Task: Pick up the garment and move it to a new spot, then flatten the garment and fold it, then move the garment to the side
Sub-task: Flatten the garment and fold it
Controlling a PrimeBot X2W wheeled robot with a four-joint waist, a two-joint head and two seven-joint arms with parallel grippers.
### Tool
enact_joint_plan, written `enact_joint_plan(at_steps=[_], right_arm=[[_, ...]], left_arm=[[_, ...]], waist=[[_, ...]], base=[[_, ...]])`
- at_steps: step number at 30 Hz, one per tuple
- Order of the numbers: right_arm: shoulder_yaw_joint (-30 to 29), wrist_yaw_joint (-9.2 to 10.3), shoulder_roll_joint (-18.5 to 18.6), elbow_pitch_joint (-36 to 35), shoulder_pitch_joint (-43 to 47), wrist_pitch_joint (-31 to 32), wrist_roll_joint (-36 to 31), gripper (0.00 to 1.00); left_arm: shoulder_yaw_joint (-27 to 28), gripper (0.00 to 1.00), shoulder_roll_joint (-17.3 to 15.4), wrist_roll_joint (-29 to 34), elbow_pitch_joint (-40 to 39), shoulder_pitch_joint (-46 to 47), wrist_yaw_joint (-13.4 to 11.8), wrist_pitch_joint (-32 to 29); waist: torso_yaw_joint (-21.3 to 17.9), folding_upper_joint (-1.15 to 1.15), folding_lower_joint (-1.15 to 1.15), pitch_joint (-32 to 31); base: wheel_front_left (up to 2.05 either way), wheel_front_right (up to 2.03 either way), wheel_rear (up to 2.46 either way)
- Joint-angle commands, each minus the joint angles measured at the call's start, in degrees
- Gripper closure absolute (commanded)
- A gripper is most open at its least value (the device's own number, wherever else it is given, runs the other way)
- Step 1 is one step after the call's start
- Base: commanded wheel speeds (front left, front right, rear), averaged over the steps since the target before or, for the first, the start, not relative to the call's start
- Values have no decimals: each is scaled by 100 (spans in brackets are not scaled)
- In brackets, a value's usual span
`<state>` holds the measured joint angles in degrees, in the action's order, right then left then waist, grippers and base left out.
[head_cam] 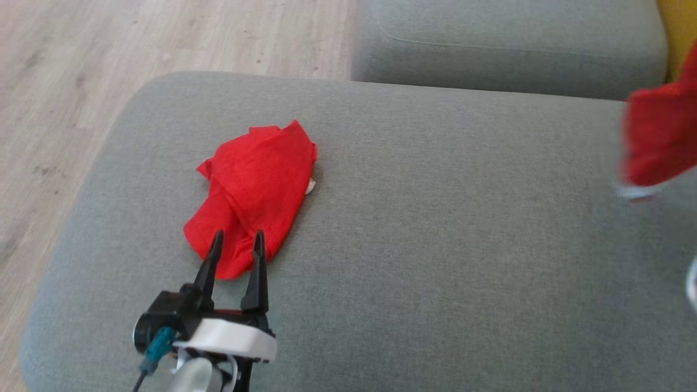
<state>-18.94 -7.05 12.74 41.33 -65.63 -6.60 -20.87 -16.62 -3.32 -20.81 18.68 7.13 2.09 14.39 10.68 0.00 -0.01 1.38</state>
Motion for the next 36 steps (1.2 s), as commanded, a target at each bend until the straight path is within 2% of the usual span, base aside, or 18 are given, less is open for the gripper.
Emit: enact_joint_plan(at_steps=[1, 5, 10, 12, 15, 18, 21, 23, 30, 31, 36], right_arm=[[251, -44, -229, 8, -42, -92, -72, 100], [1091, -44, -647, 738, 397, -457, -87, 100], [2506, -44, -963, 1950, 1441, -691, 381, 100], [3451, -44, -980, 2242, 1996, -761, 1067, 100], [4944, -44, -983, 1835, 2876, -587, 2419, 100], [5676, -44, -984, 1415, 3402, -55, 3266, 100], [5818, -44, -980, 1286, 3708, 329, 3680, 100], [5777, -44, -848, 1237, 3869, 535, 3830, 100], [5247, -44, 138, 859, 4362, 1359, 3868, 100], [5247, -44, 138, 859, 4362, 1359, 3868, 100], [4590, -44, 781, 252, 4871, 2020, 3587, 100]], left_arm=[[202, 0, -7, 70, -150, 76, 22, 61], [257, 0, 7, 112, -138, 29, 34, 61], [277, 0, 18, 165, -131, 27, 59, 61], [260, 0, 20, 189, -96, 64, 80, 61], [263, 0, 25, 193, -65, 124, 94, 61], [317, 0, 28, 193, -77, 132, 76, 61], [358, 0, 30, 199, -91, 105, 75, 61], [370, 0, 32, 202, -87, 78, 80, 61], [432, 0, 38, 209, -123, 31, 82, 61], [432, 0, 38, 209, -123, 31, 82, 61], [448, 0, 41, 209, -147, 46, 80, 61]], waist=[[10, 0, 1, -3], [-4, 0, 1, -12], [-145, 0, 1, 3], [-166, 0, 1, 6], [-250, 0, 1, 2], [-410, 0, 1, 4], [-567, 0, 1, 2], [-669, 0, 1, -21], [-1042, 0, 1, -72], [-1042, 0, 1, -72], [-1200, 0, 1, -80]], base=[[0, 0, 0], [0, 0, 0], [0, 0, 0], [0, 0, 0], [0, 0, 0], [0, 0, 0], [0, 0, 0], [0, 0, 0], [0, 0, 0], [0, 0, 0], [0, 0, 0]])
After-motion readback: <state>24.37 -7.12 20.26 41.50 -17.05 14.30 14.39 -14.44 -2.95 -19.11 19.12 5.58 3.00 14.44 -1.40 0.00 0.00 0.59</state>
